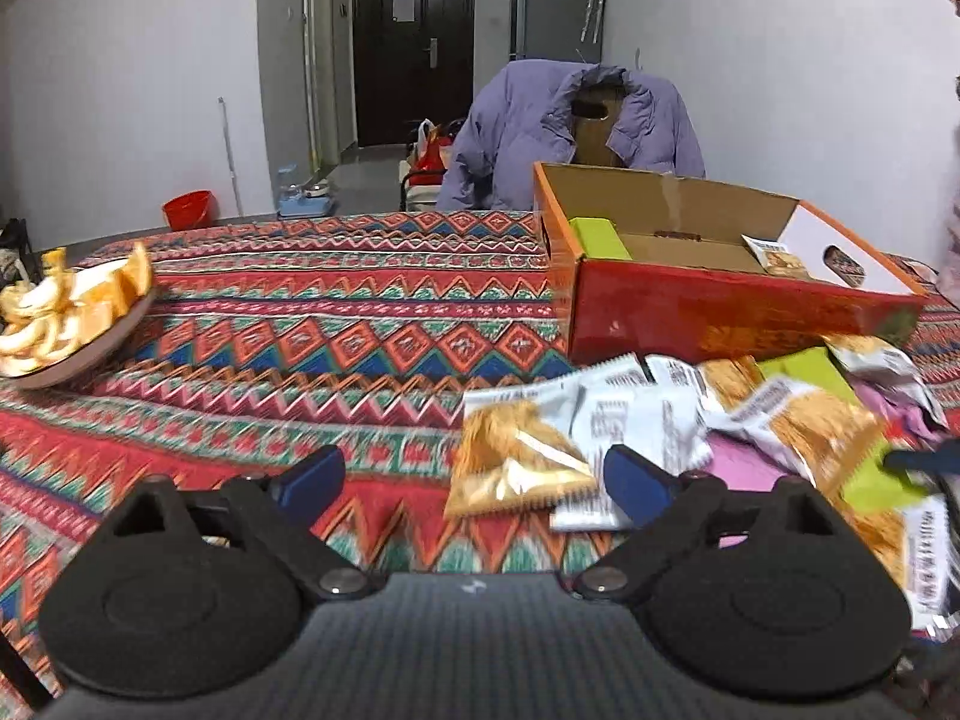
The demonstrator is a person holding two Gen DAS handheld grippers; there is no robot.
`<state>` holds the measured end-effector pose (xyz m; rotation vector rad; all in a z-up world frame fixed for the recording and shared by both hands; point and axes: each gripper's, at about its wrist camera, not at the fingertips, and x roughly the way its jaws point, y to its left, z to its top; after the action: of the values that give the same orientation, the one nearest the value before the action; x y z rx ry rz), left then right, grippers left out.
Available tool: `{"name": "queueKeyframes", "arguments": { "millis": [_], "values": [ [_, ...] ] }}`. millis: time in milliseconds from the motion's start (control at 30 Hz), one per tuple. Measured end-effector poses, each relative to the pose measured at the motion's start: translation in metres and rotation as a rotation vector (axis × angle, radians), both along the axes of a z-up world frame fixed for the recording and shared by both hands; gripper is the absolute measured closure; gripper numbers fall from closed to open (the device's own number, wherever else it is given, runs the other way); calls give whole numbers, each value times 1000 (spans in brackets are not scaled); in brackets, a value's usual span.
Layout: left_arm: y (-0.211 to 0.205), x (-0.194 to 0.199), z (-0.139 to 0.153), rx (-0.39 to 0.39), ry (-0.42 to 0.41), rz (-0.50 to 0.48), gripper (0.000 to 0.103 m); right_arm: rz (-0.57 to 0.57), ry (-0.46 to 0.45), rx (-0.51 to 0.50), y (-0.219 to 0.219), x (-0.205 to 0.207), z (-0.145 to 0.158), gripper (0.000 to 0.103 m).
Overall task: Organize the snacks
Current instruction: 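Grasp a pumpkin-seed cracker packet with the left tool while the right tool grasps another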
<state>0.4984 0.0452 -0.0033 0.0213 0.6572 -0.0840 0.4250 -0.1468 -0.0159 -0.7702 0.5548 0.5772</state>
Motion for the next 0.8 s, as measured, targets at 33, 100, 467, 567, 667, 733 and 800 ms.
{"name": "queueKeyframes", "arguments": {
  "millis": [33, 100, 467, 567, 667, 733, 800],
  "values": [
    [0, 8, -3, -3, 0, 5, 15, -12, 16, 34, -3, 2, 3, 43],
    [0, 22, -7, -18, 11, 8, 25, -49, 46, 106, -11, 6, 8, 51],
    [-1, 32, -22, 17, 55, 5, 54, -177, 22, 264, -33, -18, 21, 58],
    [-2, 21, -18, 22, 47, 8, 56, -211, 20, 316, -40, -20, 26, 58],
    [-2, 2, -4, 39, 20, 17, 56, -251, 1, 351, -50, -30, 35, 58],
    [-1, -19, 9, 45, -2, 25, 56, -269, -7, 372, -56, -38, 40, 58],
    [-1, -45, 23, 47, -31, 33, 56, -292, -12, 382, -60, -49, 43, 58]
  ]
}}
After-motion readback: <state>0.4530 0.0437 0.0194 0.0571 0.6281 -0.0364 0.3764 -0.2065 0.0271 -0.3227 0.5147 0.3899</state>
